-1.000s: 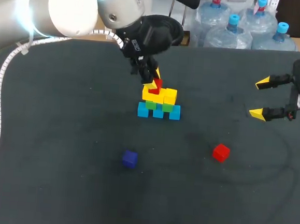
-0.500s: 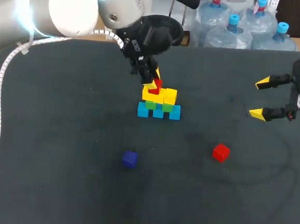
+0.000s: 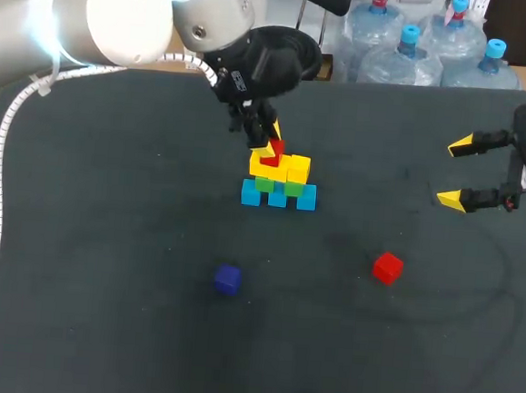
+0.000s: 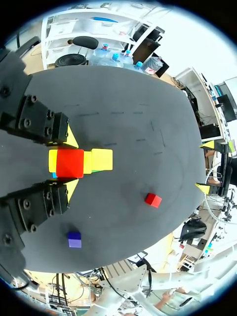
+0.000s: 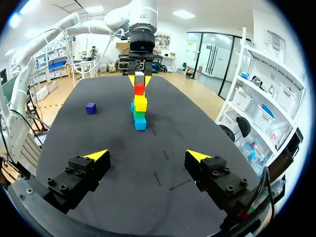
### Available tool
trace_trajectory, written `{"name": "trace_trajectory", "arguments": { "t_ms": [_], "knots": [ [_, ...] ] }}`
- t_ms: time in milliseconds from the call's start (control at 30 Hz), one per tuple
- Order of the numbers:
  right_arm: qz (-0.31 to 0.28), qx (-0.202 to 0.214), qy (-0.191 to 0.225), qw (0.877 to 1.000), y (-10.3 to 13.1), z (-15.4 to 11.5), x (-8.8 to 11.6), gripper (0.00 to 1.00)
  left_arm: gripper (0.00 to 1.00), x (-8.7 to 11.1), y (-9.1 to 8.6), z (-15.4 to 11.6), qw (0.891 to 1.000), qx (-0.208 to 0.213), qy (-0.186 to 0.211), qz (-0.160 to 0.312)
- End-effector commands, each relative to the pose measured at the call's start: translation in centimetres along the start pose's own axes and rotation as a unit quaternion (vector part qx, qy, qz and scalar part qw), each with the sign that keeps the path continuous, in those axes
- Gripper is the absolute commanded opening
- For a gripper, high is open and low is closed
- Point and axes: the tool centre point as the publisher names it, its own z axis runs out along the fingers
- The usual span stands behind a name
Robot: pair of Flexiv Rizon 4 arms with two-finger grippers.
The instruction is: Place the blue cubes, place green cubes on the blue cubes, place the yellow cubes on the green cubes, then place the red cubes on the yellow cubes, and place purple cube on the red cubes.
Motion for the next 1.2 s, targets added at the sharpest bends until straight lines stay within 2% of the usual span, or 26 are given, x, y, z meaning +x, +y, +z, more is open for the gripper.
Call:
{"name": "trace_trajectory", "arguments": {
  "t_ms": [33,367,600,667,700,767,833,1000,1067,1133,1200],
  "knots": [
    [-0.001,0.0,-0.001,1.0,0.0,0.08,0.04,1.0,0.29,-0.06,0.29,-0.01,1.0,0.002,0.002,0.0],
    [-0.001,0.0,-0.001,1.0,0.0,0.08,0.04,1.0,0.35,0.03,0.48,0.01,1.0,0.002,0.002,0.001],
    [-0.001,0.0,-0.001,1.0,0.0,0.08,0.04,1.0,0.44,0.12,0.61,-0.05,1.0,0.002,0.002,0.0],
    [-0.001,0.0,-0.001,1.0,0.0,0.08,0.04,1.0,0.49,0.16,0.65,-0.07,1.0,0.001,0.002,0.0],
    [-0.001,0.0,-0.001,1.0,0.0,0.08,0.04,1.0,0.63,0.19,0.68,-0.08,1.0,0.001,0.002,0.0],
    [-0.001,0.0,-0.001,1.0,0.0,0.08,0.04,1.0,0.76,0.23,0.72,-0.08,1.0,0.002,0.003,-0.001],
    [-0.001,0.0,-0.001,1.0,0.0,0.08,0.04,1.0,0.84,0.24,0.74,-0.08,1.0,0.002,0.003,-0.001],
    [-0.001,0.0,-0.001,1.0,0.0,0.08,0.04,1.0,0.66,0.21,0.77,-0.11,1.0,0.001,0.001,0.001],
    [-0.001,0.0,-0.001,1.0,0.0,0.08,0.04,1.0,0.54,0.19,0.84,-0.09,1.0,0.001,0.001,0.001],
    [-0.001,0.0,-0.001,1.0,0.0,0.08,0.04,1.0,0.55,0.19,0.88,-0.09,1.0,0.001,0.002,0.001],
    [-0.001,0.0,-0.001,1.0,0.0,0.08,0.04,1.0,0.49,0.19,0.92,-0.1,1.0,0.001,0.002,0.001]
  ]
}}
